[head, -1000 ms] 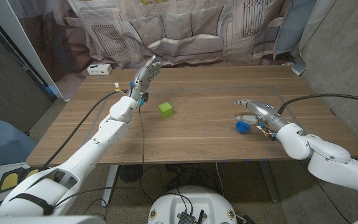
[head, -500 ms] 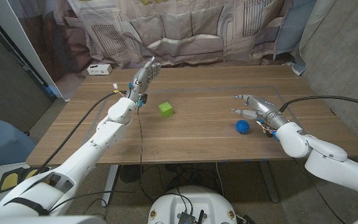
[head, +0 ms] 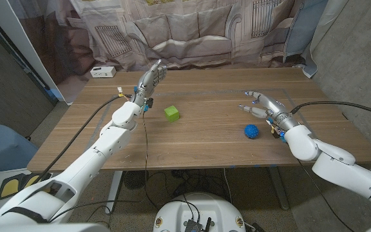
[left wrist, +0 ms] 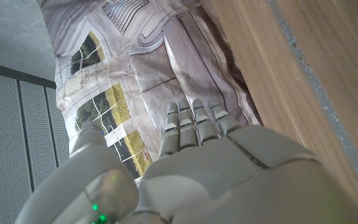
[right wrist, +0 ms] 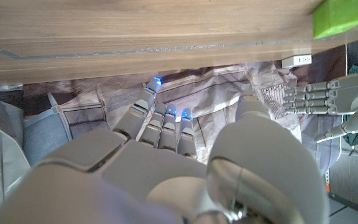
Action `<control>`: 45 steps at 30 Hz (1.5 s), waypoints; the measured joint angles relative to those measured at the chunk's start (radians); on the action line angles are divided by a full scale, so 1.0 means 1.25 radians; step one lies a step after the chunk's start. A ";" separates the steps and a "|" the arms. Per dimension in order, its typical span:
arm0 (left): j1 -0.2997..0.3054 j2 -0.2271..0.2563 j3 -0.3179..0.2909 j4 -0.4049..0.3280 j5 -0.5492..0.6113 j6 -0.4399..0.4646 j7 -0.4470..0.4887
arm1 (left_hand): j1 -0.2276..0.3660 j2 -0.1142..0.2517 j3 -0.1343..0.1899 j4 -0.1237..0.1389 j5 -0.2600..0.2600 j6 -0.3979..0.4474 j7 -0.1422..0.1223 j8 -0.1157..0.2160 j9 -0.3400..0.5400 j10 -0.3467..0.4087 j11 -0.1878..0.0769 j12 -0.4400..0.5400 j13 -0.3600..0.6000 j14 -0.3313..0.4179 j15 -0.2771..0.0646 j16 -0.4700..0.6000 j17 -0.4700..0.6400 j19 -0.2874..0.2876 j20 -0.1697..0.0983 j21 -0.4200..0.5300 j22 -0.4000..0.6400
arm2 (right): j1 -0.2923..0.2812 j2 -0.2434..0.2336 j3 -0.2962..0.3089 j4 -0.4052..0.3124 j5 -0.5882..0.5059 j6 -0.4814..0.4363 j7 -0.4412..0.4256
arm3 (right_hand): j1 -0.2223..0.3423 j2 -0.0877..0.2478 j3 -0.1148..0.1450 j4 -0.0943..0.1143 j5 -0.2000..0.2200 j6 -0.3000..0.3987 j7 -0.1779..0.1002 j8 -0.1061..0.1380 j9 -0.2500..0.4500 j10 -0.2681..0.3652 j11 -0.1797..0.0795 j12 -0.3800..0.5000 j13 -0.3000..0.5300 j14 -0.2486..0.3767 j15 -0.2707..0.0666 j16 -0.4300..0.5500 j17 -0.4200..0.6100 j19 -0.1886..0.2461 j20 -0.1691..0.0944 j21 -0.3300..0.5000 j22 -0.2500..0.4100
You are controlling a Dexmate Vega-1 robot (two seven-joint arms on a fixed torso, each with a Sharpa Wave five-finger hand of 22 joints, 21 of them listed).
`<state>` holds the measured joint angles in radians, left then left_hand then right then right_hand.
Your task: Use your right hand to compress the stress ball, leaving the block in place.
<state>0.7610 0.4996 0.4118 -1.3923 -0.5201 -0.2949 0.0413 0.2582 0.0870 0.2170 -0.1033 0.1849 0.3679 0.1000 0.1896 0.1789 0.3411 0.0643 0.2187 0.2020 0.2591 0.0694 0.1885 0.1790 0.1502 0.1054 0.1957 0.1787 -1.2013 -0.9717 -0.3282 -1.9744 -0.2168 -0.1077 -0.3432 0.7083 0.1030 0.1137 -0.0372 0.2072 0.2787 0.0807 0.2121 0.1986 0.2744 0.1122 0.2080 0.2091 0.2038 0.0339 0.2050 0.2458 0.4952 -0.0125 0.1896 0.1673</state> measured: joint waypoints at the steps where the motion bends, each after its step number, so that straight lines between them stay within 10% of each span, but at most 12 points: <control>1: -0.001 -0.001 0.001 0.000 0.001 0.001 0.001 | 0.000 0.000 0.000 0.000 0.000 0.000 0.000 0.000 0.000 0.000 0.000 0.000 0.000 0.000 0.000 0.000 0.000 0.000 0.000 0.000 -0.001 | 0.002 0.005 0.001 0.007 0.009 0.017 -0.004 | 0.000 0.000 0.000 0.000 -0.001 0.005 0.005 0.000 -0.002 0.001 0.001 0.000 -0.001 0.000 0.000 0.000 -0.001 0.000 0.000 0.000 0.000; 45: -0.018 -0.031 0.030 -0.007 0.050 0.018 0.055 | -0.009 -0.009 -0.006 -0.006 0.000 -0.007 0.007 0.000 0.000 -0.007 0.007 -0.003 0.000 0.000 0.000 0.000 0.000 -0.002 -0.007 0.000 -0.001 | 0.219 0.198 -0.015 0.414 0.349 0.460 0.186 | -0.077 -0.027 -0.023 0.006 -0.007 0.032 0.005 -0.004 -0.003 0.011 0.007 0.000 -0.011 -0.016 0.001 0.003 -0.015 -0.066 0.006 -0.006 0.000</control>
<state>0.7390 0.4608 0.4491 -1.4013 -0.4571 -0.2720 0.1104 0.2475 0.0764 0.2096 -0.1105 0.1849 0.3587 0.1091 0.1896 0.1790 0.3321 0.0732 0.2147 0.2020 0.2591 0.0694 0.1885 0.1790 0.1482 0.0965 0.1958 0.1769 -0.9275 -0.7240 -0.3467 -1.4567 0.2199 0.4677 -0.1101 0.6118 0.0699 0.0848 -0.0293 0.1981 0.3181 0.0874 0.2075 0.1954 0.2878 0.1215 0.2080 0.1951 0.1842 0.0357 0.2089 0.2275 0.4124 -0.0053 0.1818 0.1676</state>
